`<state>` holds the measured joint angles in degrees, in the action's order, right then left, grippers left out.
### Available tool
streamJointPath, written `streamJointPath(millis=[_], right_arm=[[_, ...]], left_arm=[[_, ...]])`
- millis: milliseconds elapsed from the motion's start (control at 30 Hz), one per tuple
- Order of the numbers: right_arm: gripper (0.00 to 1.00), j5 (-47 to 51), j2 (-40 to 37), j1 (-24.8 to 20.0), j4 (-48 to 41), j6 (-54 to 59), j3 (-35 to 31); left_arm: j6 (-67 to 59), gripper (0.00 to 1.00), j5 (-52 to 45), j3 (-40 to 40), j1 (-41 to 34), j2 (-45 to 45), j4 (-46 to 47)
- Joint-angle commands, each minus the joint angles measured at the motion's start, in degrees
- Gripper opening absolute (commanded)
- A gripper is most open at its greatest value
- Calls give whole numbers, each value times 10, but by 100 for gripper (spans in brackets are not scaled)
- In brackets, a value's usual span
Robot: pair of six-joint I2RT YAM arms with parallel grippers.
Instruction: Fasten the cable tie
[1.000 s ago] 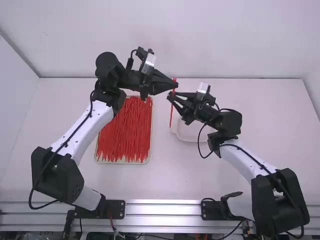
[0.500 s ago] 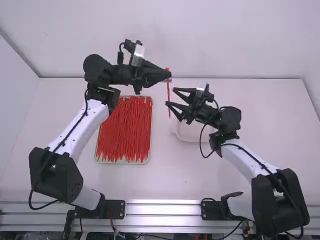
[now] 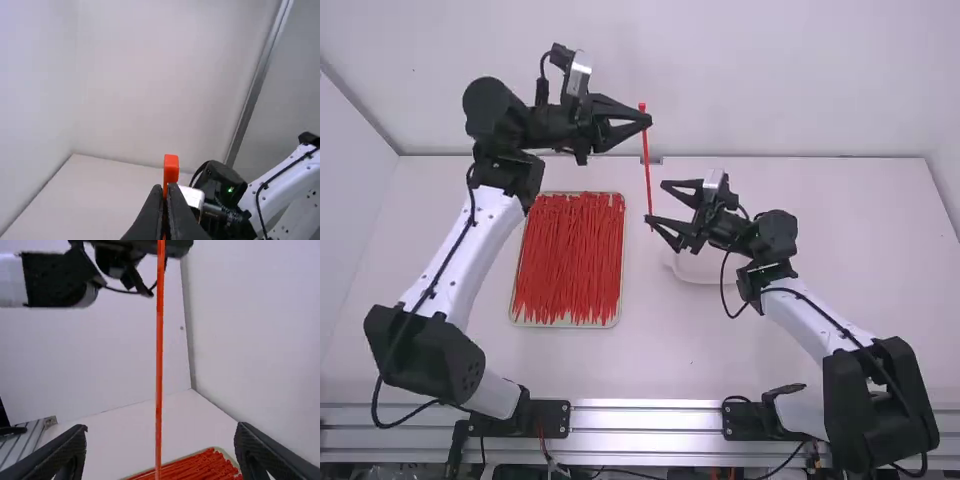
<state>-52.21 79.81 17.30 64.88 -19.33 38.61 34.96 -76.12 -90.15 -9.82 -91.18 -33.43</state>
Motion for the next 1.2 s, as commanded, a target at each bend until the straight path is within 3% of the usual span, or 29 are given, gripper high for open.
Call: streamJointPath(millis=[0,367,567,700,867,1167], right_arm=[[79,-8,0,2,2,3,19],[79,-19,0,27,-20,21,19],[74,-20,0,40,-24,33,19],[59,-20,0,40,-26,33,19],[30,-19,0,40,-29,33,19],[7,-19,0,34,-43,33,19]], left_arm=[[-50,2,-16,-34,0,-7,38],[-53,2,-25,-47,-9,-7,58],[-63,2,-23,-43,-13,-7,59],[-59,2,-24,-43,-18,-7,55],[-60,2,-24,-44,-12,-7,53],[-59,2,-23,-45,-15,-7,44]])
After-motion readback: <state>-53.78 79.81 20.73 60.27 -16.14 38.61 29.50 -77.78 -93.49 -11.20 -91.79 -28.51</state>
